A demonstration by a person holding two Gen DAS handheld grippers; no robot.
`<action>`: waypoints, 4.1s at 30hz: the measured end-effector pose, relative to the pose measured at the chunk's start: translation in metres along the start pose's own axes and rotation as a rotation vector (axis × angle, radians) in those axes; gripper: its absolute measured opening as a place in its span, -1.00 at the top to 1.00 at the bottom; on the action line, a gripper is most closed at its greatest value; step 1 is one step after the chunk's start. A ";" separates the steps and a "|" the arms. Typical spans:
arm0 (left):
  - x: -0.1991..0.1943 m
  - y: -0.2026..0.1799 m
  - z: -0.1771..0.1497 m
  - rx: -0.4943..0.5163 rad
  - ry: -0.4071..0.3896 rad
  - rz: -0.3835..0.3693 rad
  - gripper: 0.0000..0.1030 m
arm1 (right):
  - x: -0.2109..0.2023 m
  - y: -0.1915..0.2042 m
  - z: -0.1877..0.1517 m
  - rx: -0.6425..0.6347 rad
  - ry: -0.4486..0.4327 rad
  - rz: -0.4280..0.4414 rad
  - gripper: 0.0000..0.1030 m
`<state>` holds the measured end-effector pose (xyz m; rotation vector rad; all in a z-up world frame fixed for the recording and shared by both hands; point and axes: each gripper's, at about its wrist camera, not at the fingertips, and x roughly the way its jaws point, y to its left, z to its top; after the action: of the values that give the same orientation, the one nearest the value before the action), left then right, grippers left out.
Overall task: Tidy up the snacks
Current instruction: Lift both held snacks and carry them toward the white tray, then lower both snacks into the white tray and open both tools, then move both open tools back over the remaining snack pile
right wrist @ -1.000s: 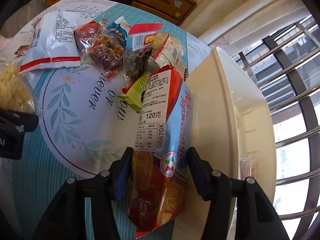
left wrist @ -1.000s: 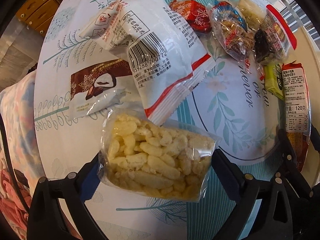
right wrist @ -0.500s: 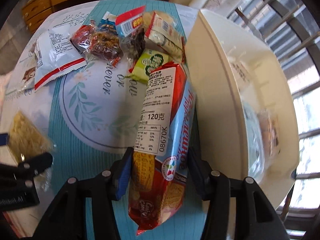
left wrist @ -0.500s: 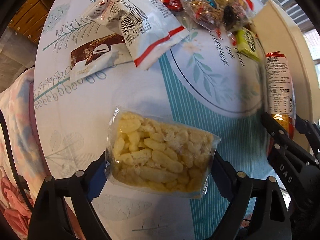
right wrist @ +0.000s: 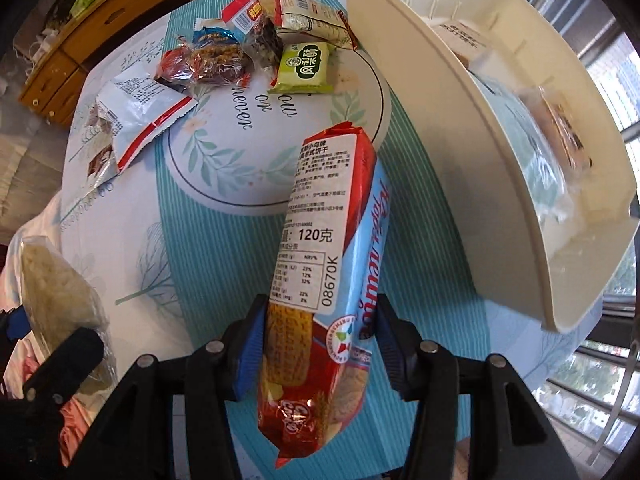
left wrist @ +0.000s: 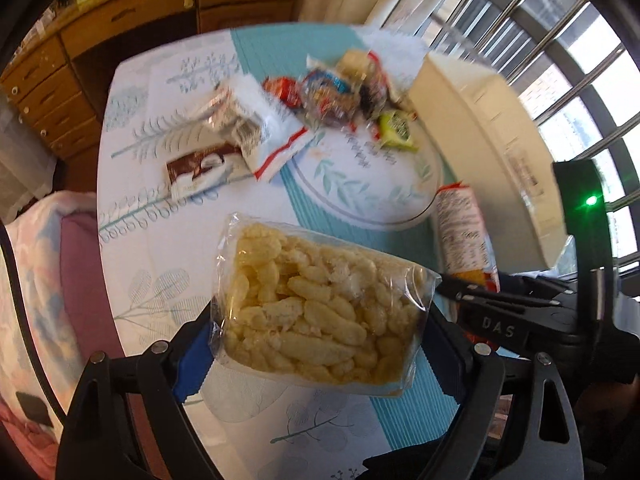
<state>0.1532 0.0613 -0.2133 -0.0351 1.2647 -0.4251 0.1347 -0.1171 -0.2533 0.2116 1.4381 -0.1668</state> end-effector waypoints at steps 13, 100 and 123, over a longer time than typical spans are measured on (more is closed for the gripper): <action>-0.066 -0.024 -0.001 0.059 -0.228 -0.045 -0.73 | -0.050 -0.004 -0.024 0.012 0.008 0.166 0.04; -0.054 -0.139 0.036 -0.141 -0.283 -0.007 -0.97 | -0.145 -0.125 0.049 -0.147 -0.481 0.458 -0.17; -0.083 0.041 0.014 -0.117 -0.192 0.128 -0.97 | -0.096 0.011 0.026 0.048 -0.336 0.502 -0.42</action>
<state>0.1591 0.1233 -0.1434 -0.0916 1.0948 -0.2306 0.1498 -0.1138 -0.1545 0.5500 1.0123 0.1689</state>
